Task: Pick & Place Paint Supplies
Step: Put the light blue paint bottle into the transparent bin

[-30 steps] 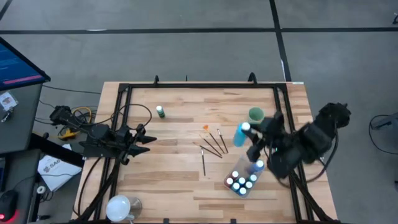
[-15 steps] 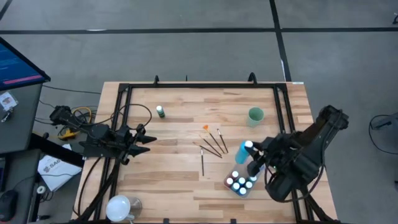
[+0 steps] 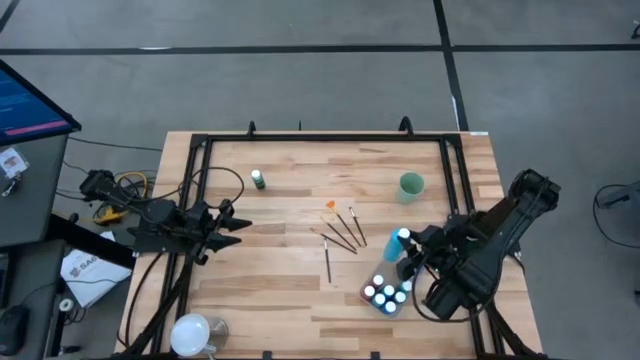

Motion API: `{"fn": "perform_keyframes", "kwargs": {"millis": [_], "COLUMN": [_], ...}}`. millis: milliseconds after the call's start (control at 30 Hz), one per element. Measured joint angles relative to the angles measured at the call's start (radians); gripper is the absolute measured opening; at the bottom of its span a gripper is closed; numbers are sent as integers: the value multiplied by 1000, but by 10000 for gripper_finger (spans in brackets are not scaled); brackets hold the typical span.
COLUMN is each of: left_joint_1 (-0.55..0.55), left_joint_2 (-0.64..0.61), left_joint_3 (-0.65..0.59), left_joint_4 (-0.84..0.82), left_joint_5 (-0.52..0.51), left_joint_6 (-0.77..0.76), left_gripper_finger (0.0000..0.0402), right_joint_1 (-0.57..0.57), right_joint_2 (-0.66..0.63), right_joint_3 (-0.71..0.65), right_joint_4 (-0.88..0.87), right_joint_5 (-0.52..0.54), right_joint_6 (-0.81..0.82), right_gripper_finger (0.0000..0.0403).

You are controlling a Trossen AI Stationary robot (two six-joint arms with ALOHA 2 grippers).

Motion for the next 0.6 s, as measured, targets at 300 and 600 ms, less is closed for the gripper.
{"fn": "perform_keyframes", "kwargs": {"millis": [300,600], "left_joint_1": [0,0], "left_joint_2": [0,0], "left_joint_3": [0,0], "left_joint_4": [0,0], "left_joint_5": [0,0], "left_joint_6": [0,0], "left_gripper_finger": [132,132], "right_joint_1": [0,-1], "right_joint_2": [-1,1], "right_joint_3": [-69,-118], "right_joint_4": [44,107], "right_joint_5": [-19,-43], "right_joint_6": [32,25], "right_gripper_finger": [94,94]}}
